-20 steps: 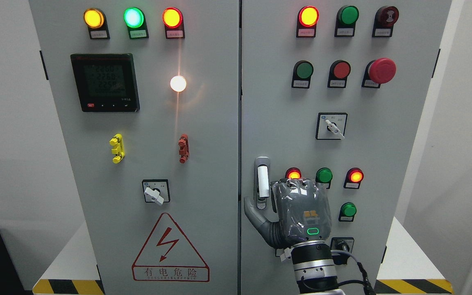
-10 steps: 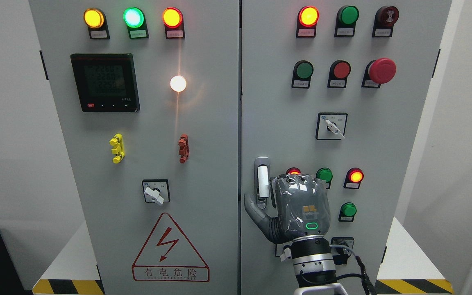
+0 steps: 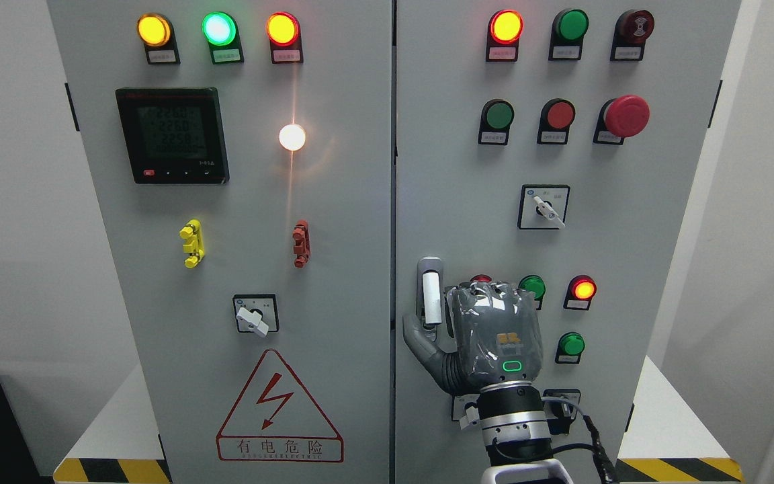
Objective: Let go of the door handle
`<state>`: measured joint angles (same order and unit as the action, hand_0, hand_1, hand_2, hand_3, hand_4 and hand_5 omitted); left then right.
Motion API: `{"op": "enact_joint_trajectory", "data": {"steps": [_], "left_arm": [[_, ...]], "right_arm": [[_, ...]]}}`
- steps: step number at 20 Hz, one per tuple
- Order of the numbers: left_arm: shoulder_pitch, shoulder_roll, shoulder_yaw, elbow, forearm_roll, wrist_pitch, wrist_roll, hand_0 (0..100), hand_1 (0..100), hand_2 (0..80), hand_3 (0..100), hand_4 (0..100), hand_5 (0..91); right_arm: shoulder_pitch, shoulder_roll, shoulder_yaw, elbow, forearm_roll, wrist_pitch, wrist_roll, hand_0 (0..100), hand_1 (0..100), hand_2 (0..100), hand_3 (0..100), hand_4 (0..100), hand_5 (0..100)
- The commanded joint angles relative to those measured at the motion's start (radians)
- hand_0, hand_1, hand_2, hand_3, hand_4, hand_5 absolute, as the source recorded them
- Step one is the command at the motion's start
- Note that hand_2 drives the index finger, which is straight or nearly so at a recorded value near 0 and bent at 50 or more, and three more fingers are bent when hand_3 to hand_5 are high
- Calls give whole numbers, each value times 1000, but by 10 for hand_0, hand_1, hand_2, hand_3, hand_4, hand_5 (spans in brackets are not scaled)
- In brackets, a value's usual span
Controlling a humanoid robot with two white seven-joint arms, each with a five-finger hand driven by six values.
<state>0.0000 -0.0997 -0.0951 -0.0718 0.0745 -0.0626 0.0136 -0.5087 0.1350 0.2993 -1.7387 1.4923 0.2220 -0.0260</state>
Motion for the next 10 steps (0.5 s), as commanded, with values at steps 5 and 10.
{"op": "enact_joint_trajectory", "data": {"steps": [5,10], "left_arm": [[17,0,0,0,-1,0,0,120,556,0,0,0,0],[17,0,0,0,-1,0,0,120,556,0,0,0,0]], "right_arm": [[-5,0,-8,7,0,0,0,308,330,940,1000,1000,990],[-5,0,-8,7,0,3,0,312,339,940,1000,1000,991]]}}
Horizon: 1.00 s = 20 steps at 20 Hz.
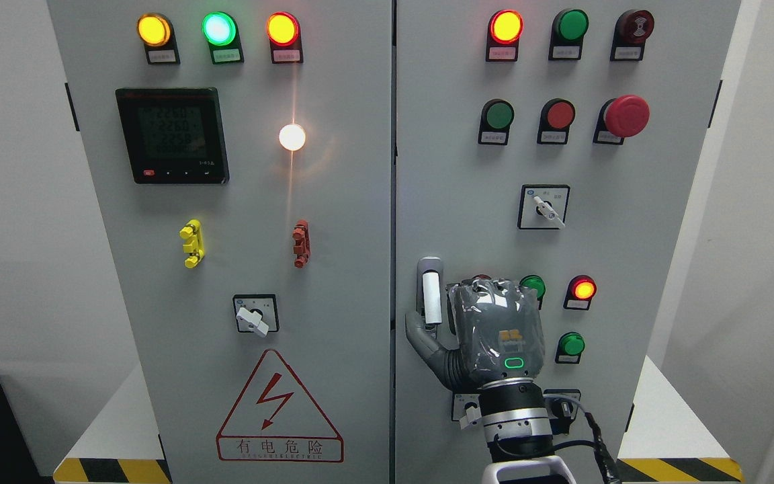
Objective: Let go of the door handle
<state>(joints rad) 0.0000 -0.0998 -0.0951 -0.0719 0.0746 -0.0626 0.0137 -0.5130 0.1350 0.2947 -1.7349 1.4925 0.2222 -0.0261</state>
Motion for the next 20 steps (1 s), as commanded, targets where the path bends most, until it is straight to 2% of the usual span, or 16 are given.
{"op": "enact_joint_trajectory", "data": {"steps": [1,4,20], "left_arm": [[17,0,0,0,1,0,0,120,556,0,0,0,0],[17,0,0,0,1,0,0,120,556,0,0,0,0],[17,0,0,0,1,0,0,120,556,0,0,0,0]], "right_arm": [[-1,0,-3,2,0,9,2,312,343,940,1000,1000,992],[-1,0,-2,1,0,20,26,310,358,939,1000,1000,992],[-1,0,-3,-3,-2,22,25,351,356,936,1000,1000,997]]}}
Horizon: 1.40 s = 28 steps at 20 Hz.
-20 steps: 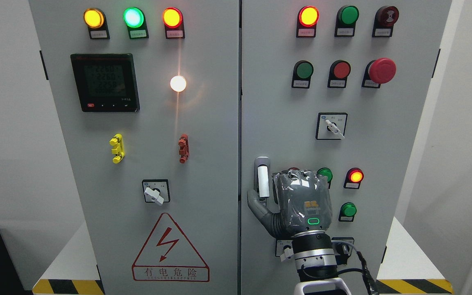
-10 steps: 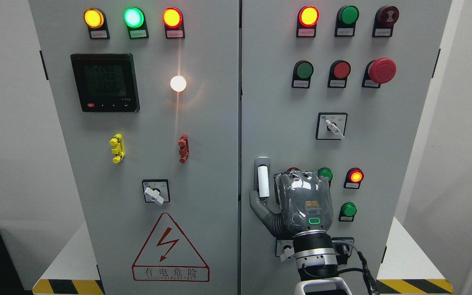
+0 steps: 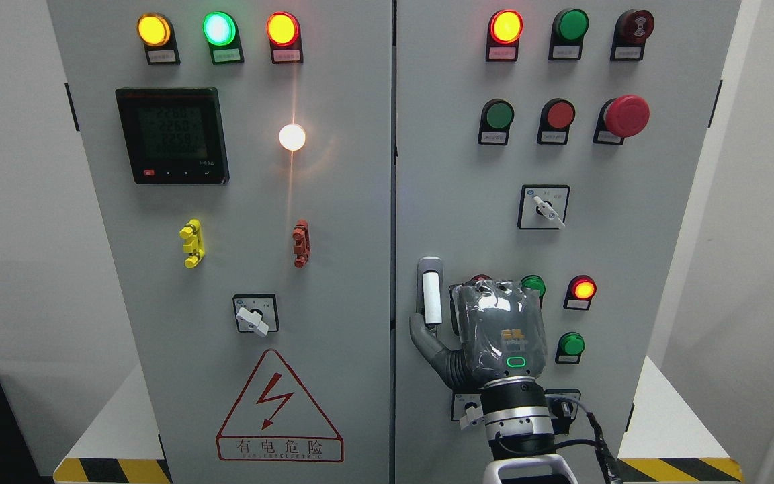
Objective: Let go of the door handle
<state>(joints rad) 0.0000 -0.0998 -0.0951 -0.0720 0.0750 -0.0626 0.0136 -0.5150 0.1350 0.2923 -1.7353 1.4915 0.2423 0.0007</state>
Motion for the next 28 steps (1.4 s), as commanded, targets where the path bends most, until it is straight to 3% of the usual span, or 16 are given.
{"op": "enact_joint_trajectory", "data": {"steps": [1,11,28], "left_arm": [[17,0,0,0,-1,0,0,120,556,0,0,0,0],[17,0,0,0,0,0,0,120,556,0,0,0,0],[17,0,0,0,-1,0,0,120,556,0,0,0,0]], "right_arm": [[1,0,-1,-3,0,2,-2,355,354,936,1000,1000,997],[4,0,-1,-6,0,12,-2,408,347,937,1000,1000,998],[9,0,-2,-10,1,15,-4,412,411,933,1000,1000,994]]}}
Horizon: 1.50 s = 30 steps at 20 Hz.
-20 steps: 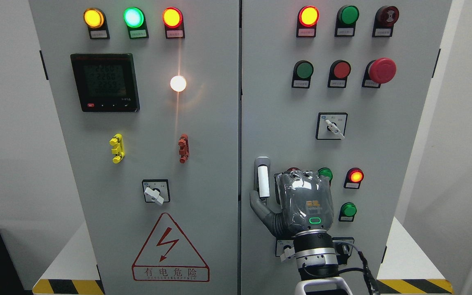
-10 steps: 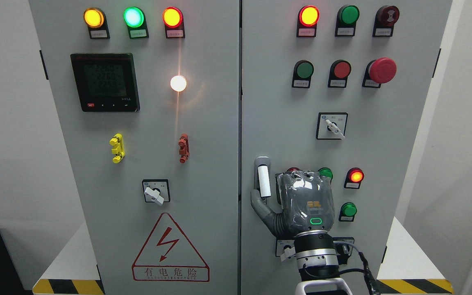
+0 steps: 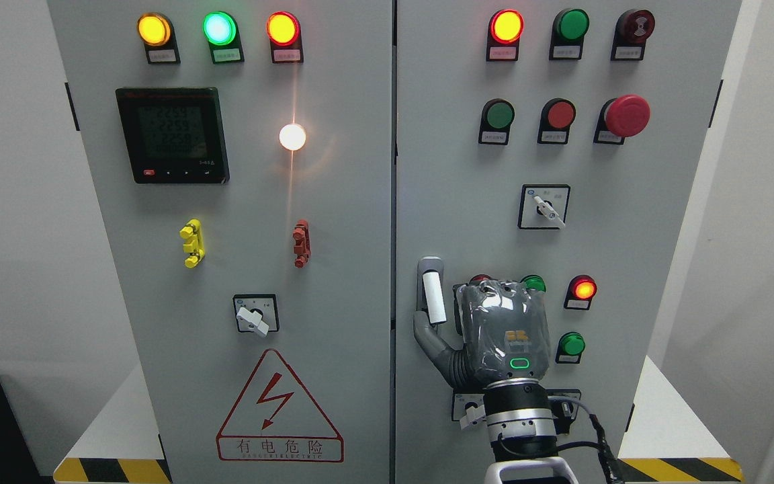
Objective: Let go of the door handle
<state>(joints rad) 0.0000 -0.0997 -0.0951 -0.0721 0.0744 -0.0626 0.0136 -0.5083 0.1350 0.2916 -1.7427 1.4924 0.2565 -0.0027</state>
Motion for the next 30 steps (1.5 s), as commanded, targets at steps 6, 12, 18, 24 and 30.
{"op": "enact_joint_trajectory", "data": {"steps": [6,12,18,24,30], "left_arm": [[17,-2,0,0,-1,0,0,120,556,0,0,0,0],[17,0,0,0,-1,0,0,120,556,0,0,0,0],[17,0,0,0,1,0,0,120,556,0,0,0,0],[17,0,0,0,1,0,0,120,556,0,0,0,0],[17,0,0,0,1,0,0,120,556,0,0,0,0]], "right_arm": [[2,-2,-15,-5,2,1,-2,409,417,928,1000,1000,994],[4,-2,-18,-17,2,1,-2,409,419,927,1000,1000,992],[4,-2,-20,-18,3,1,-2,404,431,928,1000,1000,992],[2,-2,-22,-18,3,1,-2,400,451,924,1000,1000,991],[4,-2,-23,-18,3,1,-2,399,453,922,1000,1000,991]]}}
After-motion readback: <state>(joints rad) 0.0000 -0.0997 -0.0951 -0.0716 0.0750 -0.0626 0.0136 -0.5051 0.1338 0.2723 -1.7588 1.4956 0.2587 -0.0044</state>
